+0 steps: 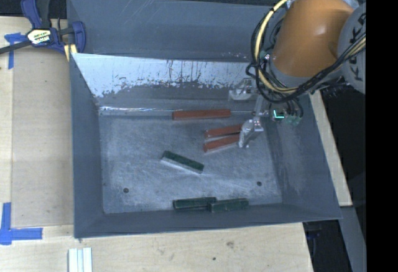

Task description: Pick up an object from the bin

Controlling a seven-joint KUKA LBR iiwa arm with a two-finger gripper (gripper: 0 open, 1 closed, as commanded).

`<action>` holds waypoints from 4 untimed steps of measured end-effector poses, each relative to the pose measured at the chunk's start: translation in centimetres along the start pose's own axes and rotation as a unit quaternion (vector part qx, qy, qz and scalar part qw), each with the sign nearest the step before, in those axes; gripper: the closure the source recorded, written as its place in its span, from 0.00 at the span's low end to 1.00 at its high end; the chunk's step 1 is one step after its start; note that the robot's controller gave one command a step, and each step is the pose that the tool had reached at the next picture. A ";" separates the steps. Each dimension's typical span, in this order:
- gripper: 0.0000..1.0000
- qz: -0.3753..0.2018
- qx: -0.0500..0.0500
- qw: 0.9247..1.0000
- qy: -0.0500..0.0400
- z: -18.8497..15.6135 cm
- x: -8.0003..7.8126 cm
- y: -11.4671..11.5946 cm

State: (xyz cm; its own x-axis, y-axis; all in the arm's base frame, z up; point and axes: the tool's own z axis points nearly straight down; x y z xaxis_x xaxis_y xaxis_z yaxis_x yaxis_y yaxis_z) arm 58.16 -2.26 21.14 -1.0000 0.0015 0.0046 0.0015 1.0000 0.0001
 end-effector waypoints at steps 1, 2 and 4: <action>0.00 0.000 0.000 1.000 -0.004 -0.4 -0.2 0.0; 1.00 -0.075 0.000 0.997 -0.013 12.3 -1.9 0.0; 0.00 -0.076 0.001 0.997 -0.003 12.8 -1.4 -0.1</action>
Offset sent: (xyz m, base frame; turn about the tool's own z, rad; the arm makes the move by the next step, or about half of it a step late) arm 0.0101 -0.0005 -0.1355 -0.1519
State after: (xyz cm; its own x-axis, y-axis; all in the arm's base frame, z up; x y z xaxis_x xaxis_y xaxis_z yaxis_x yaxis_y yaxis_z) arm 59.48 -2.38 8.35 -0.9887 -0.1497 -0.0021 -0.1497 0.9887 -0.0011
